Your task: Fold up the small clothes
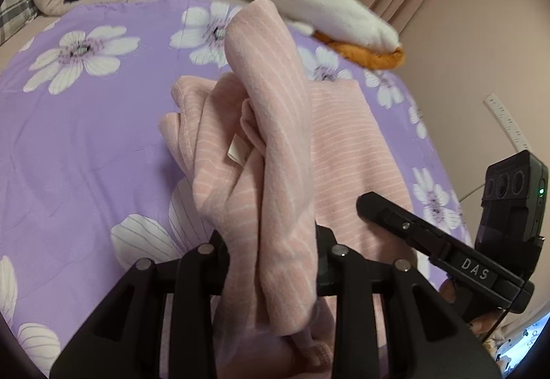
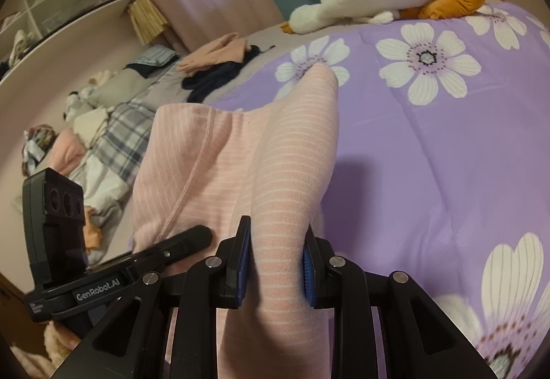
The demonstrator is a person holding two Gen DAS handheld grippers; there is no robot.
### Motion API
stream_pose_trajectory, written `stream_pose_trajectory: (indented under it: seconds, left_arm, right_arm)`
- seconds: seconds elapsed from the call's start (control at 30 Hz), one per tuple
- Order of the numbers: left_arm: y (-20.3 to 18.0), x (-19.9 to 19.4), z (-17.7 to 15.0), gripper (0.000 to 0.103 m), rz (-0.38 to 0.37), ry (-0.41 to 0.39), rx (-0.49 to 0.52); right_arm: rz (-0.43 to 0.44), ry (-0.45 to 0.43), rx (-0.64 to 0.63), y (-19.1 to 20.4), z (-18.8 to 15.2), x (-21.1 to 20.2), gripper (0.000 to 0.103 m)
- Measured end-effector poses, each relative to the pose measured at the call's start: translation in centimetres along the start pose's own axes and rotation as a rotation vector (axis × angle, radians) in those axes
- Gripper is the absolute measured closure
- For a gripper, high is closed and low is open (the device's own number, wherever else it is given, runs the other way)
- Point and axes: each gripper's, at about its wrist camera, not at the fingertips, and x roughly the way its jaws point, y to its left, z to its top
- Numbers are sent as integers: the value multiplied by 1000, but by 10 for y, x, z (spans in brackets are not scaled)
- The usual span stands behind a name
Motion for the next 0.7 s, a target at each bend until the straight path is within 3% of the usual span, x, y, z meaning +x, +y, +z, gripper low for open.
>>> stream_pose_trajectory:
  seconds: [0.27,0.4,0.47,0.53,0.6,0.7]
  left_arm:
    - [14,48,-13,73,89,115,-19]
    - [18,51,-17,64,114,119,-14]
    - [15,48,-17,57,121,122,-11]
    - [12,42,-17,38,135,120,-1]
    - [7,28,-18,29,142,80,20]
    - [-1,2,-18,11,159,16,48]
  right_arm:
    - [-66,104,101,-31,-16,41,76]
    - [-127,130,107,-36,-23,48,73]
    - [-144,134,122,-35,-23,45,65]
    - [-178,125,130,-33,-21,39,61]
    - [-193,106,123,-29,-19,31,57]
    - [-195,39,103,-18,-17,6,36]
